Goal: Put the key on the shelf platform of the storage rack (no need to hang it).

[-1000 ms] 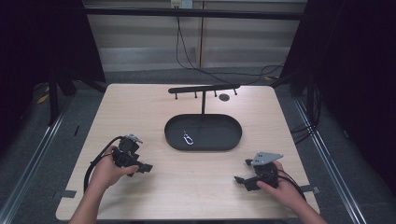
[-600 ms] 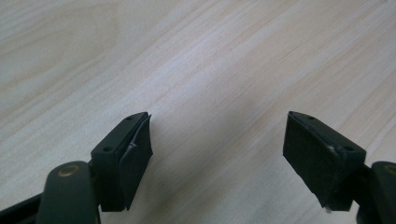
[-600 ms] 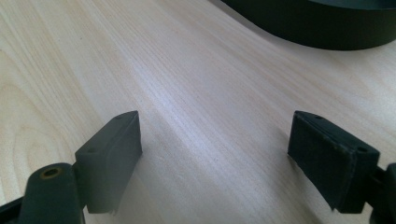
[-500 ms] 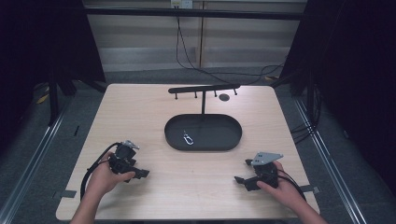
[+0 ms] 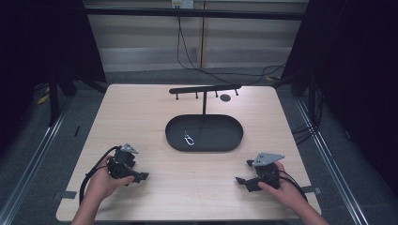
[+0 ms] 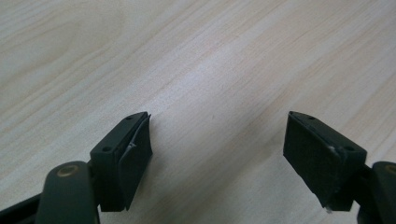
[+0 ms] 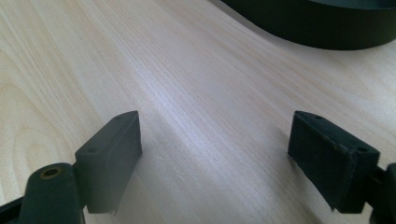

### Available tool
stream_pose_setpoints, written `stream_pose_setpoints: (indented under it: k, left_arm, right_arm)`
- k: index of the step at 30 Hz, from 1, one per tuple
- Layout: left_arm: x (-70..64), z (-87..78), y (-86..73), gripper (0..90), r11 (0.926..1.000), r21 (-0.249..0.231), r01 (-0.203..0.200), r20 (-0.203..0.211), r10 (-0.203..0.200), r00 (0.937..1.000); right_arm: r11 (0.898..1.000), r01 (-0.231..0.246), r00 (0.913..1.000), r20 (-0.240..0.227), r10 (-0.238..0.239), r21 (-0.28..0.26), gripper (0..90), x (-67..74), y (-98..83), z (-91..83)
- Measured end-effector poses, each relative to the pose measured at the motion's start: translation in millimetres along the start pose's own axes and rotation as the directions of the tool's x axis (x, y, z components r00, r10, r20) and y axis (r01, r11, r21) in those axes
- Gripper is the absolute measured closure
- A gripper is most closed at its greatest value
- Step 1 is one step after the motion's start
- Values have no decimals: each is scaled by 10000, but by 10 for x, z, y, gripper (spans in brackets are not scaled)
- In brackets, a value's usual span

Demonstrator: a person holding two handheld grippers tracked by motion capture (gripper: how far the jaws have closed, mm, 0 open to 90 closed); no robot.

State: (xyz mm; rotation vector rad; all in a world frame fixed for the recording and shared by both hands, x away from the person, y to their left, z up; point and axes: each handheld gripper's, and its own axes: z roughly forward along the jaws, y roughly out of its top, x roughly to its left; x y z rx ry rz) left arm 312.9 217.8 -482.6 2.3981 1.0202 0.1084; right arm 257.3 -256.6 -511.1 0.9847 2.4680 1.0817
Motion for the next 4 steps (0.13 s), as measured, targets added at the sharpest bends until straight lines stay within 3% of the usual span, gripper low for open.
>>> stream_pose_setpoints:
  k: [4]
  left_arm:
    - [-16,1,-7,232,9997,47,-237,-106,238,9997]
  right_arm:
    - [10000,-2,10000,5,2,2,170,0,0,0]
